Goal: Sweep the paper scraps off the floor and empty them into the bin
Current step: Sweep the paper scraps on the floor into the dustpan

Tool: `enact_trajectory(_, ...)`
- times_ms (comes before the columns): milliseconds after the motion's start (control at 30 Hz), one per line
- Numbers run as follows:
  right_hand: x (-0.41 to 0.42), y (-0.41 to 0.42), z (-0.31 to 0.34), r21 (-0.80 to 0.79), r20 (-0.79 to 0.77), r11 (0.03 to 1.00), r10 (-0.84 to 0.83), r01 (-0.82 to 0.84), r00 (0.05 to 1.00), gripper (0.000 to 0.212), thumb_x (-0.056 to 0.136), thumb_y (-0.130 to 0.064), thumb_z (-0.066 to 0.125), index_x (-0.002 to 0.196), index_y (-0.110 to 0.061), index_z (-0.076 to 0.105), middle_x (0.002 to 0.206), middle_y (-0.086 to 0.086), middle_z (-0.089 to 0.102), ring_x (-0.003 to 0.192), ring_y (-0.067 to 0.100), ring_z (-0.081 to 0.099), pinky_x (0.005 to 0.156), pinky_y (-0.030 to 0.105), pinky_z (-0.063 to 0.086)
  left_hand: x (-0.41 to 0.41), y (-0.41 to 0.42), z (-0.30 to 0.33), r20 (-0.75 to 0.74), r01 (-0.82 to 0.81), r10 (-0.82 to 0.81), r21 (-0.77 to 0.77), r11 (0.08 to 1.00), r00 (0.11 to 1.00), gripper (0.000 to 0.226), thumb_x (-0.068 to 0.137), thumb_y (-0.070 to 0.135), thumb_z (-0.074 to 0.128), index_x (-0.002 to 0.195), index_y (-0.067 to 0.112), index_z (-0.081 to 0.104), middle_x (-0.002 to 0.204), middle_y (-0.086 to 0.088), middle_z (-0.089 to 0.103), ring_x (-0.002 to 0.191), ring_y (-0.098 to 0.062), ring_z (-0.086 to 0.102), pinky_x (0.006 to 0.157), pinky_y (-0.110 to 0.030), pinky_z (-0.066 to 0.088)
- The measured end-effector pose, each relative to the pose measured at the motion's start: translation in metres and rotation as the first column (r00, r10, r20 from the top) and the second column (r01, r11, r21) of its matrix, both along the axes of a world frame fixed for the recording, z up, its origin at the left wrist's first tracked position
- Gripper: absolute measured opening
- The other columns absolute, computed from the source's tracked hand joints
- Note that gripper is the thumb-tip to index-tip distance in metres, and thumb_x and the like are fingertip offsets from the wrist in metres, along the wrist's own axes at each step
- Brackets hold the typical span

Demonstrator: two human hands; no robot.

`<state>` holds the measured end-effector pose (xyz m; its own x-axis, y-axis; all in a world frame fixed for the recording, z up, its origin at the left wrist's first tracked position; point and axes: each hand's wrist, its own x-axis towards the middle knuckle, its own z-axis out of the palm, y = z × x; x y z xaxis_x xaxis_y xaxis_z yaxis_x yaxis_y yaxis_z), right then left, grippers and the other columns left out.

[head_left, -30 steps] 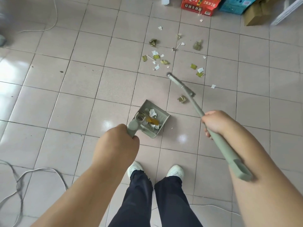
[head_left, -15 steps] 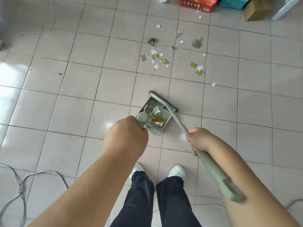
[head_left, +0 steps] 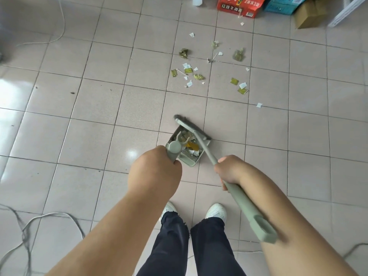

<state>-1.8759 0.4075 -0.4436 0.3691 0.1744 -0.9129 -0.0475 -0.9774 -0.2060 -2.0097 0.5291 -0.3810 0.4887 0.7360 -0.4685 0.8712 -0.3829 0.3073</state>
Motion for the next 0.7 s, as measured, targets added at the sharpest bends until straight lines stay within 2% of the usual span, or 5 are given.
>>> enact_trajectory(100, -0.004, 0.000, 0.006, -0.024, -0.018, 1.000, 0.015, -0.015, 1.000, 0.019, 0.085, -0.012, 0.033, 0.098, -0.010, 0.047, 0.060, 0.012, 0.057, 0.027, 0.017, 0.053, 0.043, 0.022, 0.045, 0.001, 0.008, 0.002, 0.042, -0.024, 0.025, -0.022, 0.999, 0.999, 0.015, 0.074, 0.026, 0.049, 0.062, 0.019, 0.043, 0.054, 0.003, 0.053, 0.048, -0.016, 0.048, 0.040, -0.023, 0.027)
enact_trajectory(300, 0.022, -0.002, 0.033, -0.023, -0.066, 0.999, 0.044, -0.046, 0.997, 0.015, 0.086, -0.015, 0.035, 0.079, -0.015, 0.048, 0.055, 0.009, 0.056, 0.035, 0.020, 0.051, 0.047, 0.023, 0.045, 0.025, 0.022, 0.011, 0.122, -0.054, 0.058, -0.031, 0.998, 0.991, 0.014, 0.071, 0.022, 0.049, 0.060, 0.017, 0.044, 0.049, 0.002, 0.049, 0.044, -0.018, 0.045, 0.041, -0.024, 0.027)
enact_trajectory(500, 0.075, 0.002, 0.040, 0.025, -0.091, 0.998, 0.066, -0.064, 0.994, 0.017, 0.088, -0.015, 0.035, 0.085, -0.014, 0.052, 0.055, 0.006, 0.056, 0.034, 0.018, 0.052, 0.046, 0.021, 0.044, 0.074, 0.030, 0.012, 0.100, -0.063, 0.064, -0.011, 0.998, 0.993, 0.012, 0.071, 0.023, 0.049, 0.062, 0.016, 0.046, 0.051, 0.000, 0.051, 0.046, -0.021, 0.047, 0.041, -0.024, 0.030)
enact_trajectory(700, 0.157, 0.009, 0.050, 0.036, -0.062, 0.993, 0.112, -0.110, 0.992, 0.014, 0.085, -0.012, 0.036, 0.081, -0.015, 0.049, 0.059, 0.010, 0.057, 0.047, 0.025, 0.054, 0.051, 0.027, 0.044, 0.150, 0.030, 0.018, 0.059, -0.055, 0.055, 0.002, 0.998, 0.997, 0.014, 0.073, 0.025, 0.050, 0.063, 0.016, 0.045, 0.054, 0.000, 0.054, 0.049, -0.020, 0.050, 0.041, -0.024, 0.029)
